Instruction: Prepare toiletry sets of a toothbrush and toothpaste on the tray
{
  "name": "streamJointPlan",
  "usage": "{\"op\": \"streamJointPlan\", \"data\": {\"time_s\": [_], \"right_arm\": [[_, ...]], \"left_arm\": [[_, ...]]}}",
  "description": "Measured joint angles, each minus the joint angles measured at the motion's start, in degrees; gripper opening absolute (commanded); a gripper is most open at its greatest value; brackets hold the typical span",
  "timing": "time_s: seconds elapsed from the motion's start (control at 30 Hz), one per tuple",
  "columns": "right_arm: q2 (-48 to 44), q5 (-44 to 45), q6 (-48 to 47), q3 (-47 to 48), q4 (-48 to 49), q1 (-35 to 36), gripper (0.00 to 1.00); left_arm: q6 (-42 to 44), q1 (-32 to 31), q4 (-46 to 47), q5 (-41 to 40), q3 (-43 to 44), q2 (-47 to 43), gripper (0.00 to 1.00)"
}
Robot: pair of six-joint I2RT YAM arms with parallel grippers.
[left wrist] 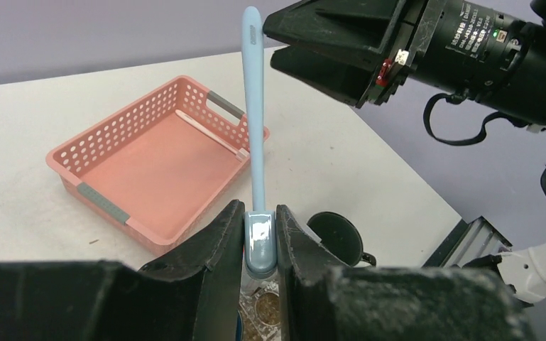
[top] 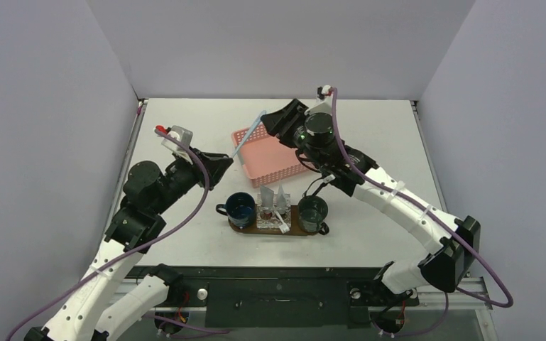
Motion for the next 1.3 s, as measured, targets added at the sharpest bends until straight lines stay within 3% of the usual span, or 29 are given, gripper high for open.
{"op": "streamJointPlan", "data": {"time_s": [0.47, 1.03, 1.3], "right_arm": [[-16.7, 1.5, -17.6, -7.0, -10.6, -8.5, 0.51], [-18.2, 2.3, -25.4, -11.0, -15.7, -12.3, 0.51], [-17.7, 1.7, -26.3, -11.7, -15.8, -12.4, 0.50]], "left_arm": [[2.7, 0.0, -26.2, 4.2, 16.2, 4.7, 0.00], [2.5, -0.9, -54.0, 6.9, 23.0, 9.5, 0.00], [0.2, -4.3, -62.0, 6.9, 24.6, 9.4, 0.00]]}}
